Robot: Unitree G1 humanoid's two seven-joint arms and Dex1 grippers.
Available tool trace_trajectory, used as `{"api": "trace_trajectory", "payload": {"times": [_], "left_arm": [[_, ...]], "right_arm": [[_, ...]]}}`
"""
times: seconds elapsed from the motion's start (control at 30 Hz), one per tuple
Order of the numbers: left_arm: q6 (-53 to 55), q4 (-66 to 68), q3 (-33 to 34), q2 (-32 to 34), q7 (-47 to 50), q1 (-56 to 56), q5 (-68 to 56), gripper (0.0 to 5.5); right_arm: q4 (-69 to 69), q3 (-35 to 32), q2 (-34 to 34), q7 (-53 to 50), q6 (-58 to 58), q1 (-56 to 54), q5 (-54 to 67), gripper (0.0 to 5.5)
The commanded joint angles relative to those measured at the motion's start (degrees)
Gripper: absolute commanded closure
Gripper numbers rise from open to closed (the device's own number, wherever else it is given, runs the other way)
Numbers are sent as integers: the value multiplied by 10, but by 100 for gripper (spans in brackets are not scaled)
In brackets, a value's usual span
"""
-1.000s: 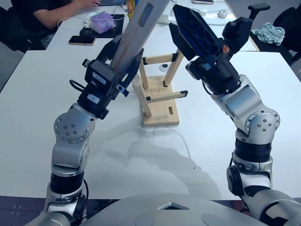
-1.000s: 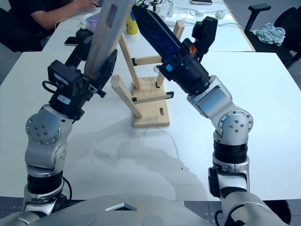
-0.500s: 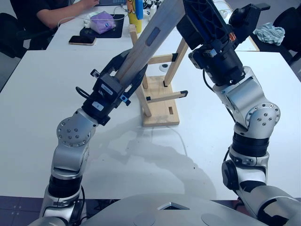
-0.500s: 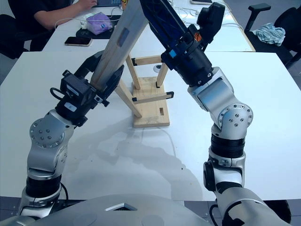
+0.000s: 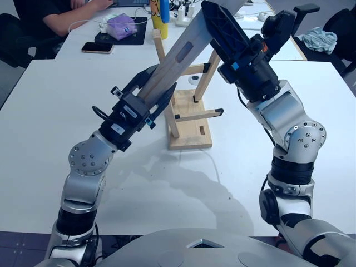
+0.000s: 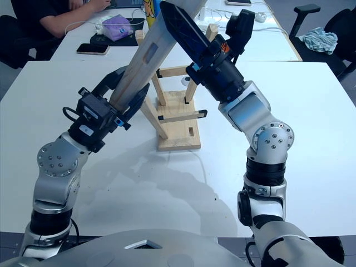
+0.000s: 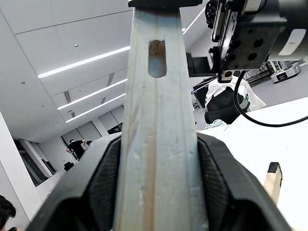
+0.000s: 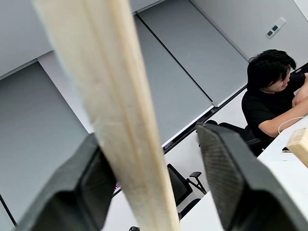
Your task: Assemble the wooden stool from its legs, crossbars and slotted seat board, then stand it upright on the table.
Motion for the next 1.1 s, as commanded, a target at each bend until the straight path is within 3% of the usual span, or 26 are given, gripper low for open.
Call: {"api": "trace_trajectory", "payload": {"times": [0.03, 0.23, 0.27, 0.83, 1.03, 1.1], "left_arm": [[-2, 9, -3, 8, -5, 3, 11, 343], [-1, 19, 5, 11, 4, -2, 29, 343], [-3, 19, 5, 9, 3, -2, 25, 307], [-15, 7, 45, -7, 6, 16, -49, 87], [-37, 16, 47, -2, 1, 47, -47, 12], [-45, 17, 47, -2, 1, 68, -46, 10]], "right_arm": [[7, 1, 1, -5, 16, -2, -12, 343], [11, -2, 10, 1, 19, 0, -6, 428], [11, -3, 12, 1, 19, 1, -6, 432], [34, -50, 71, -54, -47, -9, -43, 445], [63, -103, 37, -60, -50, -22, -43, 445], [57, -124, 19, -72, -38, -14, -20, 445]]}}
